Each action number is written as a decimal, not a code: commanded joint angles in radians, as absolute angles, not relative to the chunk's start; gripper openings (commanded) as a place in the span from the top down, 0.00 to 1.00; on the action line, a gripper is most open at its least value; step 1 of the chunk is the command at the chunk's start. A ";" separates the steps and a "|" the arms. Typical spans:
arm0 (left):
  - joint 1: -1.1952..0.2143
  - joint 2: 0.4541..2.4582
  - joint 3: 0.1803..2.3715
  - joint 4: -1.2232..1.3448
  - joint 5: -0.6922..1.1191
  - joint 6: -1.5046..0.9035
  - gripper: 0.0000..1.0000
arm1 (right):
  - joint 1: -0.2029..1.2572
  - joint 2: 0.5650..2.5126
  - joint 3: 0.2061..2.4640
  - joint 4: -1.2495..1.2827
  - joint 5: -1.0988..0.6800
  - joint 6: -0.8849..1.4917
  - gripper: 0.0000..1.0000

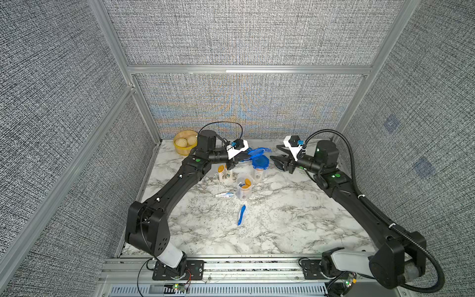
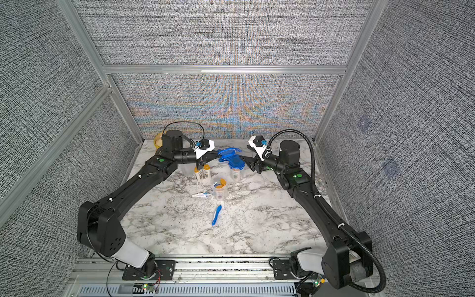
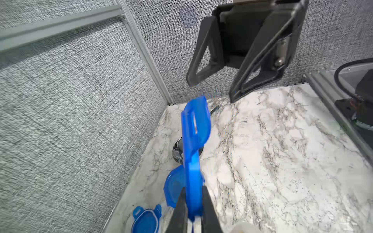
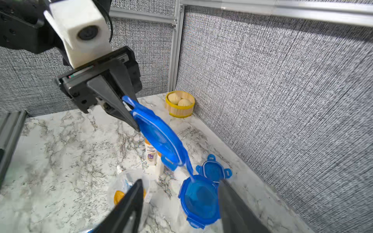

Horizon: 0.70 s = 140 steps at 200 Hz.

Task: Pack away toiletry kits
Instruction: Pick up the lid from the center of the board.

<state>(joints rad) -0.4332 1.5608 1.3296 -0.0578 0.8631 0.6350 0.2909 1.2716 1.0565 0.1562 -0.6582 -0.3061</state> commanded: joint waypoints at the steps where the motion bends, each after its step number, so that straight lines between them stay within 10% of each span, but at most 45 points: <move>1: -0.425 1.530 1.327 -0.108 0.851 0.815 1.00 | 0.299 1.252 1.022 0.247 -0.636 -0.479 0.32; 94: -0.428 1.462 1.170 0.076 0.664 0.945 1.00 | 0.319 1.287 0.970 0.156 -0.694 -0.972 0.37; 140: -0.501 1.413 0.997 0.408 0.371 0.944 1.00 | 0.358 1.271 0.986 0.333 -0.586 0.062 0.43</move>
<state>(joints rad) -0.4706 1.4242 1.0405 0.1837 0.5816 0.9337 0.3347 1.2739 0.9535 0.2192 -0.6540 -0.6281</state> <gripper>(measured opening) 0.100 0.577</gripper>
